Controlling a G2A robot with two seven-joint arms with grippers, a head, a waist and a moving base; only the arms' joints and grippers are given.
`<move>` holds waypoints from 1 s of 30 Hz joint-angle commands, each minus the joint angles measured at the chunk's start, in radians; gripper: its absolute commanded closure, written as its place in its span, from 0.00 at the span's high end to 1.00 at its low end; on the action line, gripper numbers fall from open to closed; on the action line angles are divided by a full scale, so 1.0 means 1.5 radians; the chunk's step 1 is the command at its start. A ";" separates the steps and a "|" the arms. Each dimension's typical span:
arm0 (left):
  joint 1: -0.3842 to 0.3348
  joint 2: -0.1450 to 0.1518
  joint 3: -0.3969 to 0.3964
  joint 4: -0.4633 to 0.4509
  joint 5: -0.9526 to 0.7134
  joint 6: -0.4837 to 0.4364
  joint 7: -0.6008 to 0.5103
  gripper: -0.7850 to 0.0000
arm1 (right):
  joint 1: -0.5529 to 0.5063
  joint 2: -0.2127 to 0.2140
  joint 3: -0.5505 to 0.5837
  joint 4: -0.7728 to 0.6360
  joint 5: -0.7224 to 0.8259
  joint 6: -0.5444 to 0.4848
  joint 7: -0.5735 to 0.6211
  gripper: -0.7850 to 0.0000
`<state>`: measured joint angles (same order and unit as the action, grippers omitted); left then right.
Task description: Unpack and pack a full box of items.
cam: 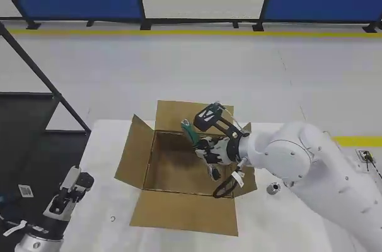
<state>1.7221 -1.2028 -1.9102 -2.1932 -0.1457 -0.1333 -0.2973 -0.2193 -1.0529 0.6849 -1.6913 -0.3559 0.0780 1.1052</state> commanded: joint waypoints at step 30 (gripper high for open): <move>0.037 -0.005 -0.026 0.000 -0.050 -0.019 0.003 1.00 | 0.134 -0.168 -0.223 0.306 0.022 -0.084 -0.017 0.00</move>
<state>1.7779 -1.2096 -1.9490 -2.1935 -0.2206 -0.1621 -0.2927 -0.0146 -1.3013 0.3519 -1.2279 -0.3175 -0.0343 1.0824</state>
